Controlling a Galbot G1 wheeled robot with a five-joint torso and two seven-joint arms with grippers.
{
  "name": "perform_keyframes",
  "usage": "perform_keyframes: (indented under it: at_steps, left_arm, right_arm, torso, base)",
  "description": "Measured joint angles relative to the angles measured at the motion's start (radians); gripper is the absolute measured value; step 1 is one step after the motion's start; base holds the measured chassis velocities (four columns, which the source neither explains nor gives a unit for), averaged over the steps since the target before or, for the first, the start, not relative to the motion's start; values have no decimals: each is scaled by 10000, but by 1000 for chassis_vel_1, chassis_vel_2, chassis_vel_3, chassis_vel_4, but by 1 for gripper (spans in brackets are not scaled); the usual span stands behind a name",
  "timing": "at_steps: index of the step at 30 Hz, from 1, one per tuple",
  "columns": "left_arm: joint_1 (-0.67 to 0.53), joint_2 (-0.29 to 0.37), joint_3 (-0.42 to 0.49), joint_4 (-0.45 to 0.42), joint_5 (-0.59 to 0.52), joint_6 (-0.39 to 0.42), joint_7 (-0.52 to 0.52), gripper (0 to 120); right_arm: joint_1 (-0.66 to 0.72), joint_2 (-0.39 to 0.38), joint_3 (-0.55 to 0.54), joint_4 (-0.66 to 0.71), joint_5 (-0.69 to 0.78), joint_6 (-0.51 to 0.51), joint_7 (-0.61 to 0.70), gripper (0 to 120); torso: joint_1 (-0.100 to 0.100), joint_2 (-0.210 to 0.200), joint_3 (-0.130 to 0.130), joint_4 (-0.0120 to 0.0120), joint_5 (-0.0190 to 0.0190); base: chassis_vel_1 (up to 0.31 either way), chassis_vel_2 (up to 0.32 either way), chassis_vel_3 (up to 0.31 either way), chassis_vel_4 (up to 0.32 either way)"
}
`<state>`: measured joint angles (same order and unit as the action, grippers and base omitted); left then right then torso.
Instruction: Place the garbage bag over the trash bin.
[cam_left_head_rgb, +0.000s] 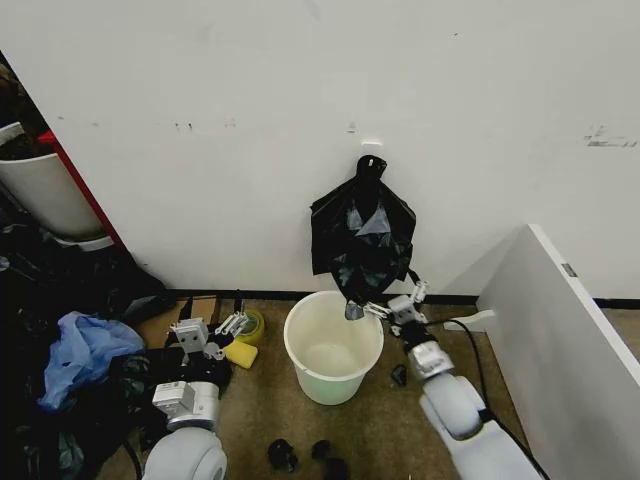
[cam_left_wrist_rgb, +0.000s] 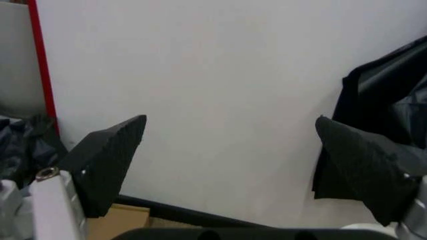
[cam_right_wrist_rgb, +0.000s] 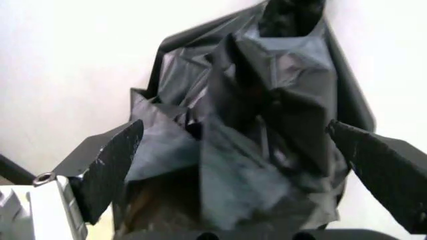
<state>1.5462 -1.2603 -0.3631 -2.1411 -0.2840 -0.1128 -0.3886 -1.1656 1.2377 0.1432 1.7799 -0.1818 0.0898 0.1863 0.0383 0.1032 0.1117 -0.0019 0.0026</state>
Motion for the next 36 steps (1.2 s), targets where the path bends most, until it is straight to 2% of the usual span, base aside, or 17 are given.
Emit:
perform_keyframes:
  at_steps: [3, 5, 6, 8, 12, 14, 18, 20, 21, 26, 28, 29, 32, 35, 36]
  left_arm:
    - [24, -16, -20, -7, 0, -7, -43, 100]
    - [42, -18, -26, -5, -1, -21, -68, 100]
    - [42, -18, -26, -5, -1, -21, -68, 100]
    - [31, -18, -25, 23, -6, -33, -84, 100]
    - [-63, -73, 23, 108, -11, -36, -107, 100]
    - [-80, -87, 47, 119, -10, -36, -107, 100]
    - [-167, -107, 115, 124, 3, -28, -107, 100]
    - [-217, -83, 133, 124, 25, -21, -101, 100]
    - [-217, -83, 133, 124, 25, -21, -101, 100]
    - [-209, -54, 192, 47, 128, -118, 97, 100]
    - [-211, -25, 207, 53, 146, -218, 197, 100]
    - [-262, 50, 229, 107, 180, -415, 376, 100]
    - [-629, 503, 339, 356, 208, -891, 877, 100]
    - [-1276, 1307, 606, 798, 209, -1171, 1628, 100]
    - [-1276, 1307, 606, 798, 209, -1171, 1628, 100]
  right_arm:
    - [261, 176, -265, -229, -702, -1073, 877, 98]
    - [354, 320, -183, -426, -1632, -1828, 1366, 90]
    - [354, 320, -183, -426, -1632, -1828, 1366, 90]
    - [367, 374, -72, -556, -2167, -2173, 1563, 81]
    - [281, 473, 21, -752, -2222, -2078, 1653, 65]
    - [242, 501, 21, -779, -2156, -2064, 1657, 61]
    - [143, 648, 123, -833, -1967, -1773, 1673, 44]
    - [134, 662, 126, -797, -1233, -1391, 1651, 36]
    - [134, 662, 126, -797, -1233, -1391, 1651, 36]
    - [204, 671, -302, -287, 2296, -887, 1932, 15]
    - [196, 674, -314, -182, 2759, -779, 1834, 11]
    - [174, 675, -323, 5, 3509, -525, 1584, 5]
    - [102, 633, -285, 498, 5120, 183, 626, 0]
    - [18, 562, -165, 711, 5782, 717, -148, 0]
    - [18, 562, -165, 711, 5782, 717, -148, 0]
  torso:
    - [0, 0, 0, 1, 2]
    - [0, 0, 0, 0, 0]
    - [0, 0, 0, 0, 0]
    - [0, 0, 0, -1, 0]
    - [0, 0, 0, -1, 0]
    - [0, 0, 0, -1, 1]
    - [0, 0, 0, -1, 1]
    - [0, 0, 0, -2, 0]
    - [0, 0, 0, -2, 0]
    - [-1, 0, 0, 0, 0]
    - [0, 0, 0, 1, 0]
    - [-1, 0, 0, 0, 1]
    - [-1, 0, -1, 1, 0]
    - [0, 0, -1, 0, -1]
    - [0, 0, -1, 0, -1]
  base:
    - [0, 0, 0, 0]
    - [0, 0, 0, 0]
    - [0, 0, 0, 0]
    - [0, 0, 0, 0]
    - [0, 0, 0, 0]
    - [0, 0, 0, 0]
    - [0, 0, 0, 0]
    - [0, 0, 0, 0]
    - [0, 0, 0, 0]
    - [0, 0, 0, 0]
    - [0, 0, 0, 0]
    - [0, 0, 0, 0]
    - [0, 0, 0, 0]
    - [0, 0, 0, 0]
    - [0, 0, 0, 0]
